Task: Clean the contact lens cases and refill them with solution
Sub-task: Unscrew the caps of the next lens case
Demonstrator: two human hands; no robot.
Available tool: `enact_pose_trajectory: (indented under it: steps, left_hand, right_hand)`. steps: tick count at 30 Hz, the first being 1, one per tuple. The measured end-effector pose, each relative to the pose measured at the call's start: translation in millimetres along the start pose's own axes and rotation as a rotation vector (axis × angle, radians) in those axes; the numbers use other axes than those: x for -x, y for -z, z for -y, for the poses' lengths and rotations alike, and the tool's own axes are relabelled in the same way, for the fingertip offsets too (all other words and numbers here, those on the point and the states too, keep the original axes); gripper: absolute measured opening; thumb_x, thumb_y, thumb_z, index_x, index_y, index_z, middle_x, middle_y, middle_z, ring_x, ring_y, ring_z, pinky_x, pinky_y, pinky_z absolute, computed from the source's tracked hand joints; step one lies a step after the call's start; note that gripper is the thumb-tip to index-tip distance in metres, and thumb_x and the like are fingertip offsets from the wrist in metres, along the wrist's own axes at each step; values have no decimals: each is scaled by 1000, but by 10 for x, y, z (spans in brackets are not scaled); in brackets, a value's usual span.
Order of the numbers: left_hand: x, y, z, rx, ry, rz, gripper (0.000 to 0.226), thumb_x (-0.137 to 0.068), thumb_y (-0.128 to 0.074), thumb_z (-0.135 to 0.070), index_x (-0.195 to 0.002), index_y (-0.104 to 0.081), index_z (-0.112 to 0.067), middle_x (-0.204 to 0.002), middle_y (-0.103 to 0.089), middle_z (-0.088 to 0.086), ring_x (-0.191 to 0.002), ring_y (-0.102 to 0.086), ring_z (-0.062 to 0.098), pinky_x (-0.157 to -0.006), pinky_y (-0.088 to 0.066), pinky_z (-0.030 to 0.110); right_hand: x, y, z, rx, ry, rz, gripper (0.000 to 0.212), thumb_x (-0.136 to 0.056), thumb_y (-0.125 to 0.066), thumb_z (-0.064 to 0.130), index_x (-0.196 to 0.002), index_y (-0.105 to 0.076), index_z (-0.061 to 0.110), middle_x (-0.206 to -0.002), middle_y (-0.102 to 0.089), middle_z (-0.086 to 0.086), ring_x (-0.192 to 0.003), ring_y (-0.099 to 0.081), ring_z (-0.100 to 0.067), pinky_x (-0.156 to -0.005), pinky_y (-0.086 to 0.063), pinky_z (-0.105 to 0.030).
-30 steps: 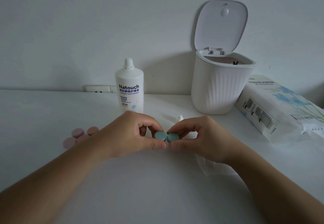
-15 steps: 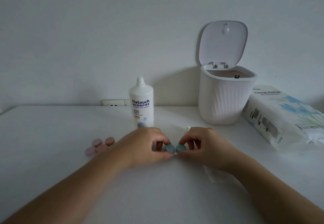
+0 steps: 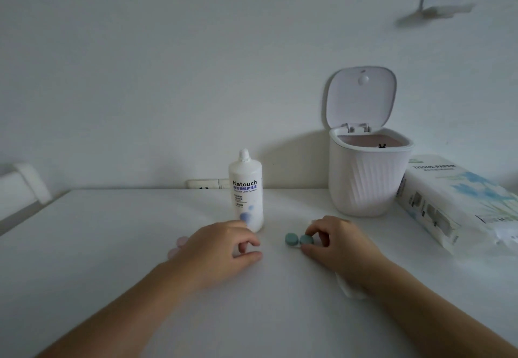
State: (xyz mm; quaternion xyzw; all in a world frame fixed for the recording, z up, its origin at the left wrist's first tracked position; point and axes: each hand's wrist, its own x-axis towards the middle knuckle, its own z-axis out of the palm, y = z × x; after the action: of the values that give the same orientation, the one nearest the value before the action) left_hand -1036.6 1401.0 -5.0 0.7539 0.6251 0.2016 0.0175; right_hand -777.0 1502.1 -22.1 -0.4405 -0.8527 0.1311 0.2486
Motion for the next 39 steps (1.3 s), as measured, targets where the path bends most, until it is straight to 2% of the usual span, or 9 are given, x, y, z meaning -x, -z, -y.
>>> enact_pose_trajectory:
  steps: [4,7,11,17,20,24,28,30,39]
  left_hand:
    - [253,191,220,-17,116,-64,15,-86,-71,-49,-96,-69,-38,-89,-57,-21,-75,-59,-3,-67,-44,17]
    - [368,272,328,-64,183,-98,20,-85,-69,-57,-90,-68,-38,-89,-57,-19,-77,-58,-3,-66,-46,17]
    - [406,297,405,-125,182,-43,24,-81,-67,-57,-94,-69,-38,-90,-52,-20,-84,-52,-7,-68,-41,13]
    - [411,295,462,-125,135,14,17,-79,-64,-59,-75,-59,-43,-93,-48,-21,-90,-50,-1,-71,-42,18]
    - [390,282,449,-52,116,58,27,-75,-65,-65,-87,-67,-41,-103,-48,-24,-97,-50,-1,-76,-46,21]
    - [294,248,249,46,59,56,37,-70,-58,-75,-93,-64,-48,-108,-47,-26,-97,-50,-6,-70,-39,16]
    - [159,136,-40,24,-23,133,35,-71,-54,-81,-97,-60,-57,-107,-53,-29,-92,-54,-9,-70,-43,28]
    - [80,60,-158,-1,-62,149,38,-72,-52,-82,-100,-58,-57,-107,-53,-32,-94,-52,-15,-66,-34,23]
    - [-87,-185,-278,220,-143,165,43,-74,-65,-68,-105,-67,-37,-99,-57,-20,-84,-54,-11,-71,-37,9]
  right_hand:
    - [22,-1,-2,-30,-26,14,31,-79,-72,54,-106,-63,42,-72,-55,10,-67,-52,1,-56,-33,-12]
    - [26,-6,-7,-56,-11,-6,35,-81,-69,57,-111,-63,41,-69,-55,8,-66,-53,-1,-60,-39,-19]
    - [31,-13,-43,-67,1,-30,33,-84,-66,59,-111,-65,40,-68,-54,7,-66,-53,-3,-61,-42,-23]
    - [34,-16,-67,-102,-3,-46,29,-83,-66,60,-106,-65,42,-70,-55,6,-70,-54,-3,-66,-49,-30]
    - [44,-7,-43,-122,15,-62,25,-84,-67,56,-104,-67,42,-71,-55,6,-74,-54,-2,-66,-47,-27]
    - [87,73,37,-160,77,-73,17,-86,-69,49,-97,-71,36,-72,-55,9,-72,-53,-2,-62,-41,-21]
    - [149,168,146,-347,163,68,28,-76,-72,53,-96,-74,33,-72,-59,15,-65,-52,-3,-66,-45,-23]
    - [172,181,191,-445,165,163,36,-71,-76,56,-99,-73,34,-71,-58,17,-64,-49,-1,-66,-44,-19]
    - [174,149,246,-146,228,219,32,-75,-69,61,-88,-70,31,-70,-58,13,-64,-54,-7,-61,-47,-28]
